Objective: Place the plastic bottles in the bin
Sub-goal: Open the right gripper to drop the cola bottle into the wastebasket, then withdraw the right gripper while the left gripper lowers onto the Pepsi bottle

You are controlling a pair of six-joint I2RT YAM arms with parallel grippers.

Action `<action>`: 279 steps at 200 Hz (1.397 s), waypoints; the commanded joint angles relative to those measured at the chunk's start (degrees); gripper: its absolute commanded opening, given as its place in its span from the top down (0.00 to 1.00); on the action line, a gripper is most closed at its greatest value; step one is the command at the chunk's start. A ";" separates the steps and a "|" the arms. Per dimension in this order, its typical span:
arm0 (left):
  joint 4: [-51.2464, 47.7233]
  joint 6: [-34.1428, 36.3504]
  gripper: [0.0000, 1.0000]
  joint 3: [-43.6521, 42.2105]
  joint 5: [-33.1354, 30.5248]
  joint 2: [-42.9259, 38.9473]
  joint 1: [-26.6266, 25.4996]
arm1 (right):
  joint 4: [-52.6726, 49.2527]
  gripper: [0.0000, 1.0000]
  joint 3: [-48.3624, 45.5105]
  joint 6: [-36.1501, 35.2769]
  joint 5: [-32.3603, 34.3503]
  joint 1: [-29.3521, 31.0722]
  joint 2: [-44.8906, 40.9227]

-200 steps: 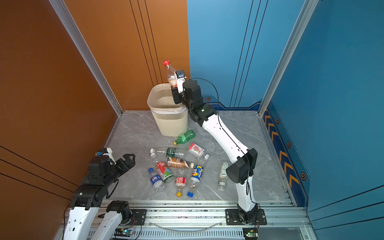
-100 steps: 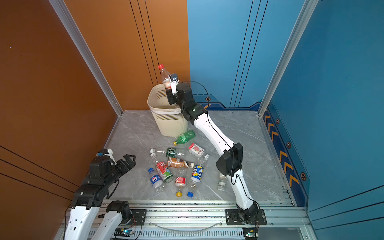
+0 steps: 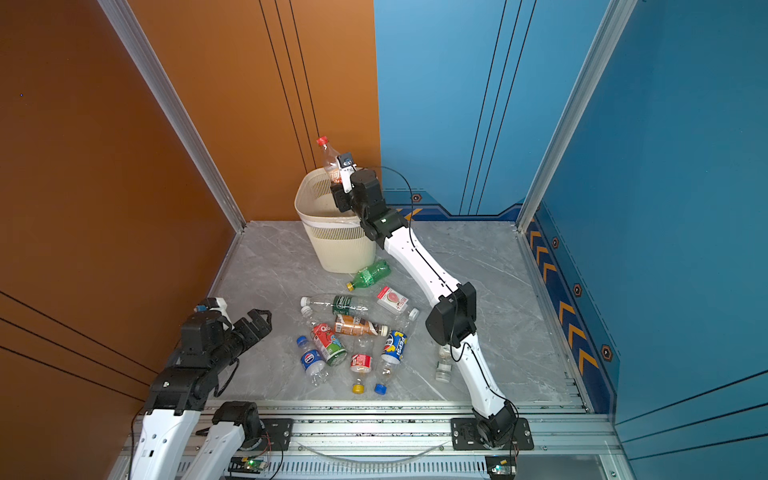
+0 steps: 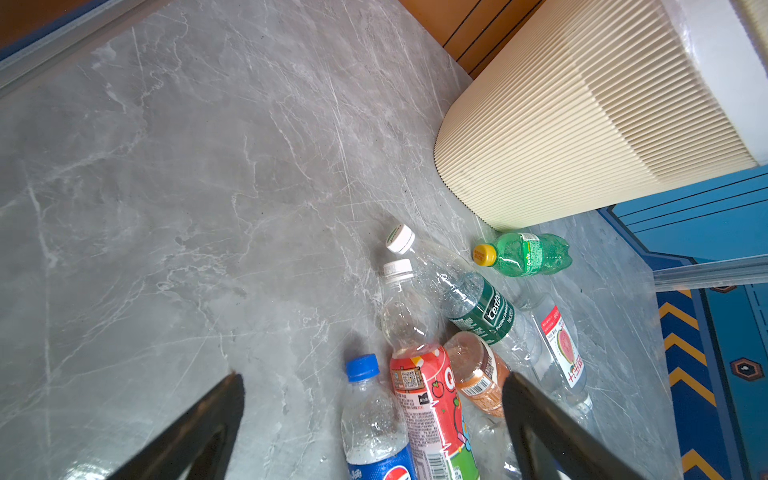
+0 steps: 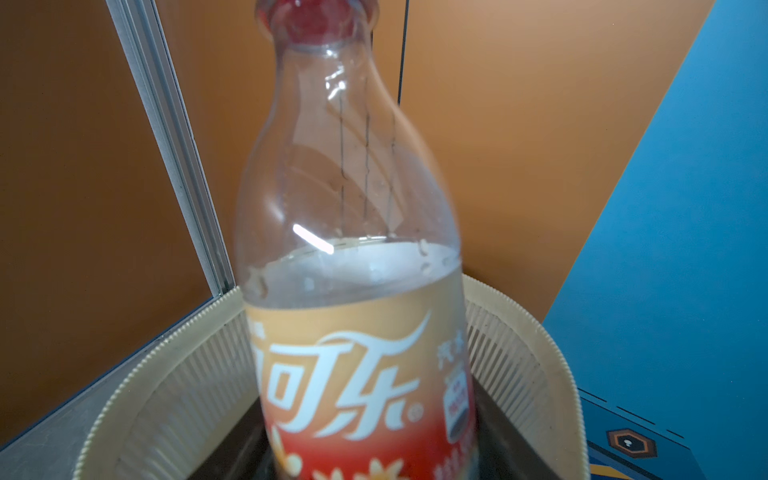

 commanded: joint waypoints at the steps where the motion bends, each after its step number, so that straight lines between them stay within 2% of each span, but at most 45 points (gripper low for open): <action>1: -0.15 -0.25 0.02 -0.91 1.25 0.63 0.60 | -1.94 0.26 3.00 -1.39 -0.51 -0.35 1.00; 23: 0.18 -0.34 0.02 -0.97 1.57 1.18 0.82 | -1.26 0.10 3.09 -1.69 0.58 -0.30 -0.23; 43: 0.25 -0.45 0.02 -1.02 1.98 1.52 0.82 | -0.12 0.00 3.09 -1.61 0.54 -0.13 -2.78; 77: 0.51 -1.04 0.02 -1.31 2.80 1.75 0.89 | 0.94 0.00 2.98 -1.58 2.31 0.92 -8.64; 105: 0.45 -1.40 0.02 -1.58 4.34 2.04 0.91 | -1.65 0.01 -0.11 2.01 2.36 1.46 -15.56; 121: 0.46 -1.62 0.02 -1.96 5.25 2.00 0.91 | -1.10 0.00 -7.99 4.42 2.55 1.49 -23.14; 164: -0.52 -2.95 0.02 -2.73 9.03 2.04 0.82 | 2.88 0.00 -45.19 11.56 4.82 0.95 -46.82; 179: -0.60 -4.08 0.01 -3.68 10.97 2.05 0.75 | 1.68 0.00 -57.42 15.11 6.21 0.77 -54.61; 198: -0.91 -5.80 0.01 -5.06 12.62 1.98 0.27 | -3.01 0.00 -68.32 20.47 7.94 0.47 -61.80; 222: -1.40 -7.25 0.03 -6.47 13.13 1.67 -1.33 | -8.67 0.00 -77.94 26.74 9.20 0.01 -68.16; 245: -1.95 -8.45 0.04 -6.94 12.26 2.02 -4.03 | -12.10 0.00 -83.12 31.09 8.70 -1.04 -71.11; 279: -2.19 -11.79 0.09 -8.25 8.06 3.19 -12.47 | -13.81 0.00 -86.68 33.71 8.18 -2.56 -72.74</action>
